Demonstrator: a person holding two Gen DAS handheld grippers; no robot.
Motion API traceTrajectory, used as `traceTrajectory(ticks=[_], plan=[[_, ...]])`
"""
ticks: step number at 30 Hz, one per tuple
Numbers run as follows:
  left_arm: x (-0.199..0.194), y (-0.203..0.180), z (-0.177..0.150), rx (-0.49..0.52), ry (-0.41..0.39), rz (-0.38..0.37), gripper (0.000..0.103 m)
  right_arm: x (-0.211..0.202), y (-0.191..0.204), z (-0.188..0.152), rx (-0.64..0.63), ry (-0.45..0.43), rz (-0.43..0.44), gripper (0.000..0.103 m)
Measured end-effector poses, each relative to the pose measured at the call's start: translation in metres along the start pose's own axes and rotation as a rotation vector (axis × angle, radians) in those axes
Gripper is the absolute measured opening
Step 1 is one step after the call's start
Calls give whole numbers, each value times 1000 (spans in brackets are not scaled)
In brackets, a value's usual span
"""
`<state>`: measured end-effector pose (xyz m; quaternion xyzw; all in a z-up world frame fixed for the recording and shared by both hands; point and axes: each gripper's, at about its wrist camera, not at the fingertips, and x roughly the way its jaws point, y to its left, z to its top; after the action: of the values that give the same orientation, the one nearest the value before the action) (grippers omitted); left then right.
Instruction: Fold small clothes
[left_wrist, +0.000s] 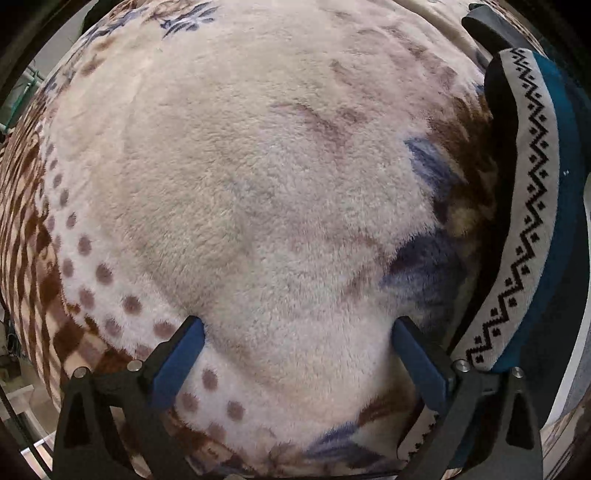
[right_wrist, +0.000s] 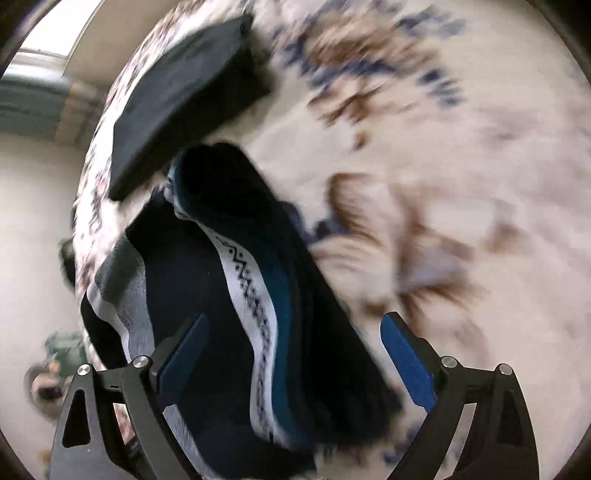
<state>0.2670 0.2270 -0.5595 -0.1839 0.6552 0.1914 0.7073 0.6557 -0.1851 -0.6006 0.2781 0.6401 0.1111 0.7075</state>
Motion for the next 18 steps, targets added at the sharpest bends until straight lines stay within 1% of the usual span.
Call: traceTrajectory(ticks=[2, 3, 5, 8, 12, 15, 16, 17, 18], plan=[[2, 5, 13, -5, -3, -13, 103, 11, -1, 10, -38, 34, 44, 96], [3, 4, 14, -2, -5, -14, 103, 17, -1, 15, -60, 69, 56, 96], [4, 11, 14, -3, -7, -15, 103, 23, -1, 21, -99, 108, 77, 96], [3, 18, 11, -1, -11, -12, 103, 28, -1, 26, -133, 150, 76, 96], [6, 18, 6, 0, -11, -7, 103, 30, -2, 29, -153, 179, 73, 97], [6, 18, 9, -7, 21, -17, 103, 32, 3, 26, -168, 192, 65, 98], [1, 21, 12, -35, 30, -48, 103, 35, 4, 27, -169, 194, 65, 99], [-11, 29, 17, -98, 12, -139, 103, 39, 7, 28, -168, 198, 64, 99], [-27, 39, 21, -166, -35, -263, 103, 39, 7, 29, -171, 204, 61, 99]])
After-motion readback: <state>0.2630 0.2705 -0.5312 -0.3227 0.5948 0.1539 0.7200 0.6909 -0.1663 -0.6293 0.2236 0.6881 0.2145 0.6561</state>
